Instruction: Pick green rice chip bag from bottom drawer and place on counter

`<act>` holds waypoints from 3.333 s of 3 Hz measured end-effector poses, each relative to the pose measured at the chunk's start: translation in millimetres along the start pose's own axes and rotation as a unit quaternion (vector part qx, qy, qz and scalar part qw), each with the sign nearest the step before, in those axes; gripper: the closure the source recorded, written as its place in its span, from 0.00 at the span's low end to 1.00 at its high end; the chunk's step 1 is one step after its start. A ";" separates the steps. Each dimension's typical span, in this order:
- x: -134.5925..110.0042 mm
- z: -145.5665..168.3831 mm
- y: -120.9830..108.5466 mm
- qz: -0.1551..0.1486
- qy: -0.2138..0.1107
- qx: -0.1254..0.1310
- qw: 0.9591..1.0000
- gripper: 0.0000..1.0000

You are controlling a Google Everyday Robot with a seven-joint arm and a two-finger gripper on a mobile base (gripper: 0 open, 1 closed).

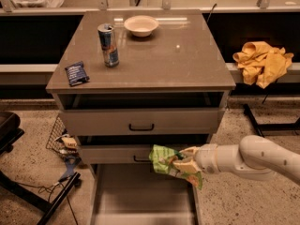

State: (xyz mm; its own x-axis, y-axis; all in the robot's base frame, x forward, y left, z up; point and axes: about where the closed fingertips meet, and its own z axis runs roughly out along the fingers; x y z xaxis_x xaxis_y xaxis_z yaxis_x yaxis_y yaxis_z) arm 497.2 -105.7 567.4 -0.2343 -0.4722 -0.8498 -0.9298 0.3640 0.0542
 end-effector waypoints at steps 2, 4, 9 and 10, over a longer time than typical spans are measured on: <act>-85.5 -85.3 -11.6 0.007 -0.012 0.032 0.999 1.00; -190.6 -126.9 -13.0 -0.037 -0.030 0.055 0.997 1.00; -316.9 -188.5 -92.9 -0.099 -0.013 0.145 0.984 1.00; -339.7 -186.2 -155.4 -0.120 -0.008 0.147 0.982 1.00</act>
Offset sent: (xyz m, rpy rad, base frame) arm 0.0257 -0.0443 0.2005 0.0345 -0.0620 -0.0748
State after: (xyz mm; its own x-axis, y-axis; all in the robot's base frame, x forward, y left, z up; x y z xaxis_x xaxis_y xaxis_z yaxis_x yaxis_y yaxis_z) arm 668.4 -151.3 945.3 -0.0123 -0.5606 -0.8280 -0.8348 0.4615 -0.3001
